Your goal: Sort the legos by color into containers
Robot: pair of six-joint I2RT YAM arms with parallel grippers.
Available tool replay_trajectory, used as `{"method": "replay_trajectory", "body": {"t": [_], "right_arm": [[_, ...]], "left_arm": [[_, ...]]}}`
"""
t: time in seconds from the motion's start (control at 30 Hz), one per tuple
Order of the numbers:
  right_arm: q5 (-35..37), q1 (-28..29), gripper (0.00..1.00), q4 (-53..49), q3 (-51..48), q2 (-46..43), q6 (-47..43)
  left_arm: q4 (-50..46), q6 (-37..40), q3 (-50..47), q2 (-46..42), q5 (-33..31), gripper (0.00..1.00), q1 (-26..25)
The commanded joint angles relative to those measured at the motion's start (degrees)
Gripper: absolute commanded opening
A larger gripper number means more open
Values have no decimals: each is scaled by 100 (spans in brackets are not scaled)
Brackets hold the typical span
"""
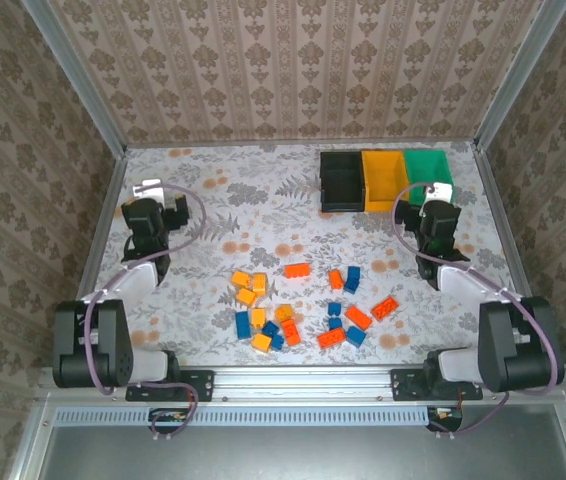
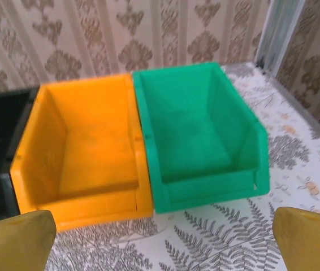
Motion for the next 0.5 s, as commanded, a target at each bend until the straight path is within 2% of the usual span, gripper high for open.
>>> {"method": "replay_trajectory", "body": {"t": [0.0,0.07,0.1,0.13,0.17,0.23,0.33,0.37,0.43,0.47], "right_arm": [[1310,237,100,-714,224,-262,520],[1840,226,100,-1316,643,-236,1238],[1740,187,100,-1587,819,-219,1554],[1314,113,100,-1883,979,-214,1840],[1066,66,100,-2432,1153,-224,2362],[929,-79,100,-3046,1406,-135,3142],[443,-199,100,-2828,1526,150,3067],[80,-208,100,-2861,1696,290,2776],[-363,-184,100,-3486,2359,768,2390],[-667,-172,95,-3886,2773,1042,2163]], "left_arm": [[-1104,-1339,337,-87,-1206,100,-3],[-2213,-2679,731,-170,-1869,100,61],[-2847,-3385,902,-227,-2117,100,97],[-3665,-4256,1073,-328,-2293,100,154],[-3959,-4762,1088,-453,-2121,100,260],[-2946,-4251,614,-736,-1046,100,510],[-2435,-4474,153,-1141,-729,100,598],[-2294,-4471,78,-1251,-598,100,626],[-2212,-4567,20,-1392,-349,100,635],[-2258,-4659,40,-1457,-213,100,631]]}}
